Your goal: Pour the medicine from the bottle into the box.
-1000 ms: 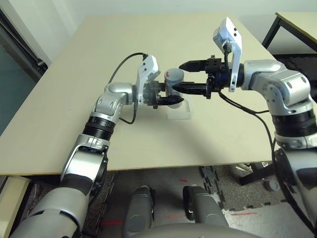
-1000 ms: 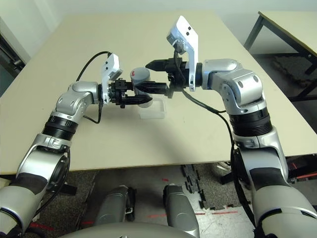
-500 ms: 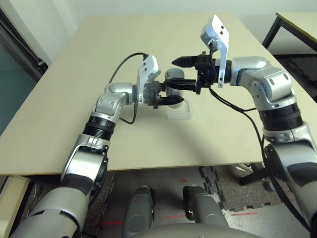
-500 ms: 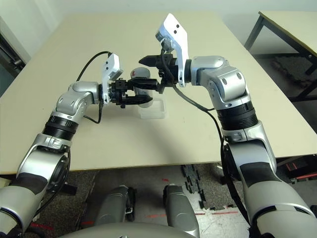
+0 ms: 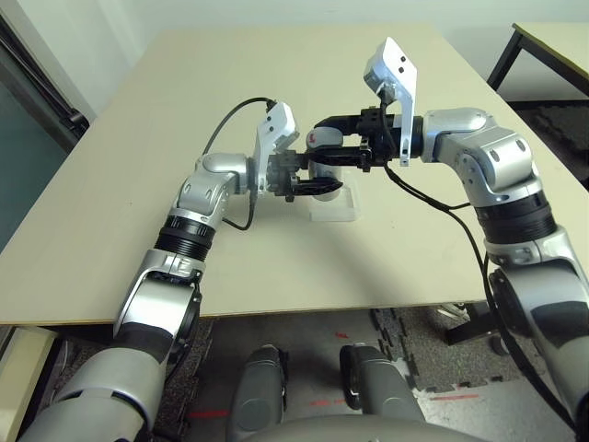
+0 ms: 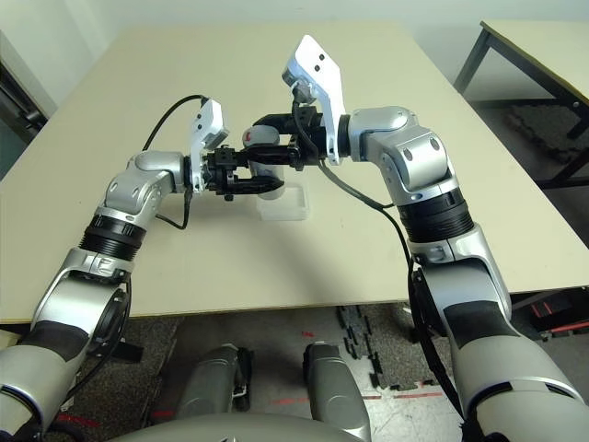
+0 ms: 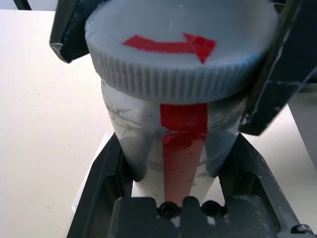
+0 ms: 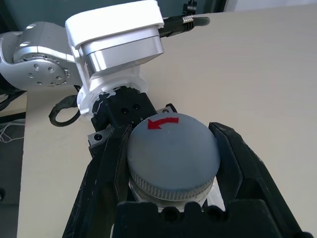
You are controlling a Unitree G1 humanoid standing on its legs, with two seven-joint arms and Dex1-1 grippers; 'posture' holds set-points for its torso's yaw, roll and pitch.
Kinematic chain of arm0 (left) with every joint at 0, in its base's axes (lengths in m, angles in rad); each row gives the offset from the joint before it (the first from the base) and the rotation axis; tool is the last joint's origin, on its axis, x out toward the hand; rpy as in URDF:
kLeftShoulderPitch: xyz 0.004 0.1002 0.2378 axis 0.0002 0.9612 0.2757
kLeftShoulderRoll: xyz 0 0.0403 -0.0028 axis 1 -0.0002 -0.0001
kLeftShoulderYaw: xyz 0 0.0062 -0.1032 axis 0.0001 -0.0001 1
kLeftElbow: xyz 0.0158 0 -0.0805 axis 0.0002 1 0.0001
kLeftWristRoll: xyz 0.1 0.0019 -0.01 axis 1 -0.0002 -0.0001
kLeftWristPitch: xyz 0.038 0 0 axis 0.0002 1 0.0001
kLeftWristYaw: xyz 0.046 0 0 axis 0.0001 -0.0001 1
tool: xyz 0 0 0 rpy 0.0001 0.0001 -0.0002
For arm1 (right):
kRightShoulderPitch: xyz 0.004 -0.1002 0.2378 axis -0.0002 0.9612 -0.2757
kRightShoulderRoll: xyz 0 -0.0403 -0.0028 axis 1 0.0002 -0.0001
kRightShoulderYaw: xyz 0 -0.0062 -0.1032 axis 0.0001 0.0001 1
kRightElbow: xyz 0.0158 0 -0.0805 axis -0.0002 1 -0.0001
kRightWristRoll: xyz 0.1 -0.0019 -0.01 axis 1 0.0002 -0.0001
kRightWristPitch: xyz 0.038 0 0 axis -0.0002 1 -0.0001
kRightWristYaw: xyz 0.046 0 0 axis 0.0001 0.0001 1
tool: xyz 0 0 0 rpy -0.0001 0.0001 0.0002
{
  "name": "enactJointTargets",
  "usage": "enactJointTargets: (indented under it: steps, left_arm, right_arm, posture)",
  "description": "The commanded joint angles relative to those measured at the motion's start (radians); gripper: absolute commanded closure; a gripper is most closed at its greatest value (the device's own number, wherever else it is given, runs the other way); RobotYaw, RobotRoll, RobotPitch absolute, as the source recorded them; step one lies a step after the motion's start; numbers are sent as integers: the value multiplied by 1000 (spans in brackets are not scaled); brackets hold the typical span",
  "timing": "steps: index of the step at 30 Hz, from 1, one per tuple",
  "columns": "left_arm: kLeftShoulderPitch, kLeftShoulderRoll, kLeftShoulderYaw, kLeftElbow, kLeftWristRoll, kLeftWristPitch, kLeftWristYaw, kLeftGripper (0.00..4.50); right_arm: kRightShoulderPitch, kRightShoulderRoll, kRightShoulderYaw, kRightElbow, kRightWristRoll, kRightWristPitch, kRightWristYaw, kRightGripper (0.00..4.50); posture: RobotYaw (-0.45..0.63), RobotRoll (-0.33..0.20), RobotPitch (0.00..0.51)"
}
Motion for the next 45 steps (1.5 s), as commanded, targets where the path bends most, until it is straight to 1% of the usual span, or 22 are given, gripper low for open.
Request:
enactJointTargets:
  steps: [1, 5, 11, 14, 17, 21, 25, 31, 32, 39, 45]
  left_arm:
    - [2, 4, -24, 4, 37, -11, 2, 1999]
    - [7, 2, -23, 16, 48, -22, 16, 1999]
    - [-5, -12, -1, 60, 71, -53, 80, 1999]
    - [-29, -23, 26, 122, 87, -90, 154, 1999]
    - [-73, -42, 74, 214, 100, -152, 274, 1999]
    - [-146, -58, 151, 366, 109, -221, 449, 1999]
    - [-204, -59, 200, 510, 132, -304, 586, 1999]
    - [-249, -70, 269, 676, 138, -392, 781, 1999]
    - [-250, -73, 279, 697, 138, -405, 808, 1999]
    - [-218, -112, 306, 772, 150, -446, 889, 1999]
    - [-187, -128, 308, 786, 173, -446, 900, 1999]
  right_arm:
    - [-68, 18, -65, 29, 25, 25, -45, 1906]
    - [-109, 33, -103, 105, 8, 21, -121, 1906]
    - [-145, 70, -160, 238, -44, -58, -283, 1906]
    - [-157, 81, -189, 307, -84, -117, -381, 1906]
    - [-157, 88, -219, 391, -116, -184, -479, 1906]
    - [-122, 92, -233, 465, -148, -261, -538, 1906]
    - [-69, 106, -242, 493, -164, -300, -570, 1906]
    - [8, 143, -277, 554, -177, -374, -663, 1906]
    - [22, 152, -284, 573, -176, -400, -675, 1906]
    - [76, 181, -317, 733, -197, -569, -757, 1906]
    - [100, 191, -332, 837, -210, -638, -810, 1906]
  posture:
    - [7, 0, 90]
    - [9, 0, 91]
    - [18, 0, 94]
    - [22, 0, 95]
    - [27, 0, 95]
    - [31, 0, 95]
    - [38, 0, 93]
    - [38, 0, 93]
    - [40, 0, 85]
    - [38, 0, 79]
    - [44, 0, 85]
